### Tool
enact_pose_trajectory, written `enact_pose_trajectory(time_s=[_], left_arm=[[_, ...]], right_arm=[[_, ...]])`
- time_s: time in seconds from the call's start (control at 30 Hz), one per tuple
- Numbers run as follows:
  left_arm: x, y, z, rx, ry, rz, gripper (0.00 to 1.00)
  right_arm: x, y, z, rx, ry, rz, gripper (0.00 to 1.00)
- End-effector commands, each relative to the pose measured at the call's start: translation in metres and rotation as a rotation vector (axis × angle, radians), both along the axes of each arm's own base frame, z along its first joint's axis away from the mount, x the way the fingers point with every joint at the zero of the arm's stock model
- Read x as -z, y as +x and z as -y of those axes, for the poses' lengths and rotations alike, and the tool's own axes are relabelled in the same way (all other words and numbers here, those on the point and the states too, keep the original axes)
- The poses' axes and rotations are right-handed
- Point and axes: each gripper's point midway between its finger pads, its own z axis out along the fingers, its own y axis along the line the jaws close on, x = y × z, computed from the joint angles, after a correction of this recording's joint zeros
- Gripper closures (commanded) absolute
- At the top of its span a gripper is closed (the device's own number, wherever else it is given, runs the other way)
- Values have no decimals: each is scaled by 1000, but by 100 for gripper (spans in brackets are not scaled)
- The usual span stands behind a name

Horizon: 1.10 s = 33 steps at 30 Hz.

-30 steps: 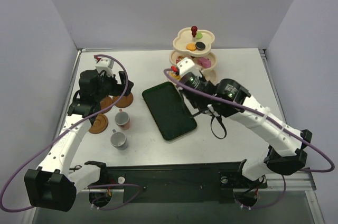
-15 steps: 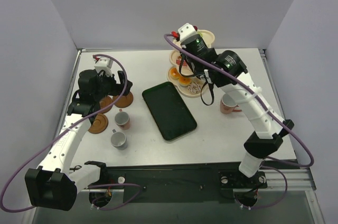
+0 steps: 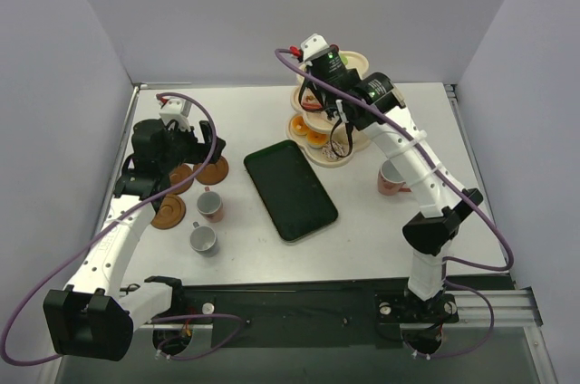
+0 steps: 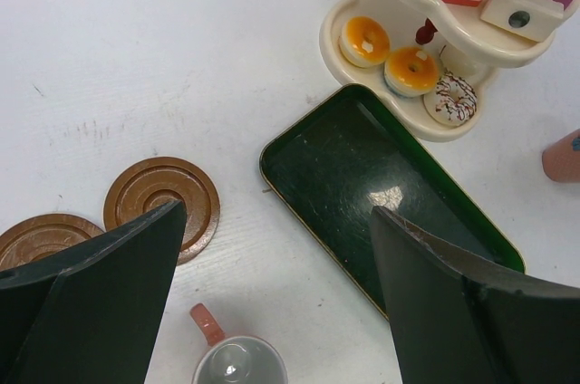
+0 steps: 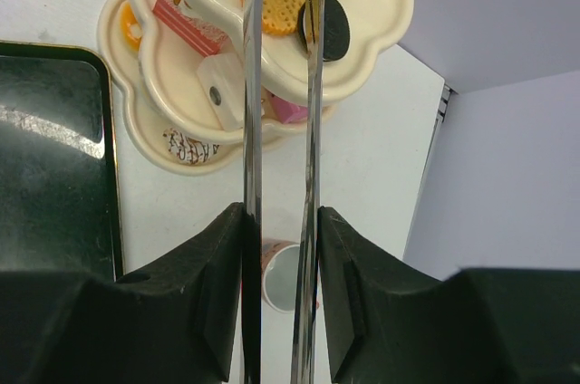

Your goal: Serve the afternoon tea

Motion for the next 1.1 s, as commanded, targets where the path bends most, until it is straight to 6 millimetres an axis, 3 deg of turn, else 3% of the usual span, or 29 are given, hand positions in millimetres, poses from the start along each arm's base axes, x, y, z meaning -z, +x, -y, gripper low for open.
enact_pose_trajectory(time_s=[0.0, 0.23, 0.47, 0.63, 0.77, 0.9, 1.07], left_arm=[[-19, 5, 1, 10, -25, 55, 6], [-19, 5, 0, 10, -32, 55, 6], [-19, 5, 0, 11, -35, 54, 6], [-18, 6, -2, 5, -38, 53, 6], [-17, 8, -4, -1, -37, 50, 6], [-17, 8, -7, -14, -34, 54, 7], [-20, 7, -14, -44, -25, 70, 7]], right_arm=[[-13, 11, 2, 11, 18, 46, 72], [-11, 14, -1, 7, 22, 43, 60], [-11, 16, -1, 4, 19, 44, 58], [-24, 8, -3, -8, 47, 75, 64], [-47, -12, -16, -52, 49, 151, 64], [-64, -44, -36, -123, 13, 209, 65], [-56, -79, -36, -138, 27, 205, 66]])
